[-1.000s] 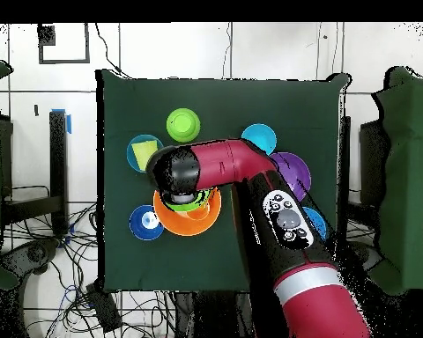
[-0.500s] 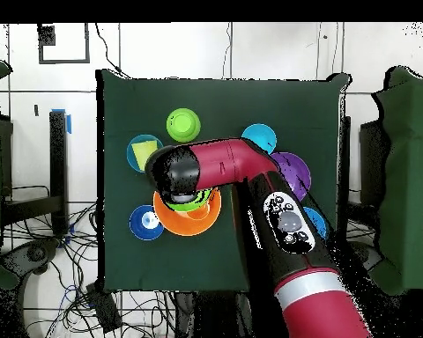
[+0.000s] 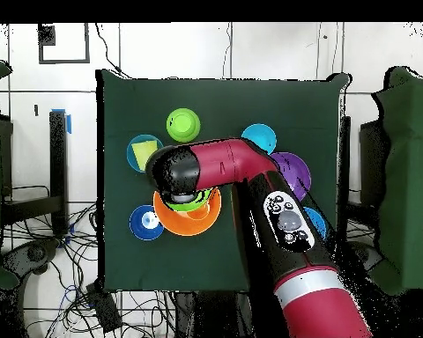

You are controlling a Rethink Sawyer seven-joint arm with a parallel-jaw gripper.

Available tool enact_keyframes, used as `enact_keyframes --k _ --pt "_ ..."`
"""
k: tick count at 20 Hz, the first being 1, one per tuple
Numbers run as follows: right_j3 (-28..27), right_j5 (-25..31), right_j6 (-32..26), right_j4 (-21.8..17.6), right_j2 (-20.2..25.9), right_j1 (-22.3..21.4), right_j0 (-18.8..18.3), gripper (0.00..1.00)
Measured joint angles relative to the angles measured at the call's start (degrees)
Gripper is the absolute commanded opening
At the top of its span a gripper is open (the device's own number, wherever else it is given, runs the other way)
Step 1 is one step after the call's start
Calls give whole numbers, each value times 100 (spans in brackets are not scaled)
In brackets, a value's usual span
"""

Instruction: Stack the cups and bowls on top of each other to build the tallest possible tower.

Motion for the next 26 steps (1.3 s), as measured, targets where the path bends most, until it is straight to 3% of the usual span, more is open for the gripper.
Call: enact_keyframes --k 7,18,21,26 --pt "-116 -1 0 -10 43 203 -101 100" --pt "-748 111 -1 -360 174 497 -525 100" --pt "-754 304 -1 -366 192 419 -574 100" --pt "-629 1020 -1 -311 289 -116 -647 100"
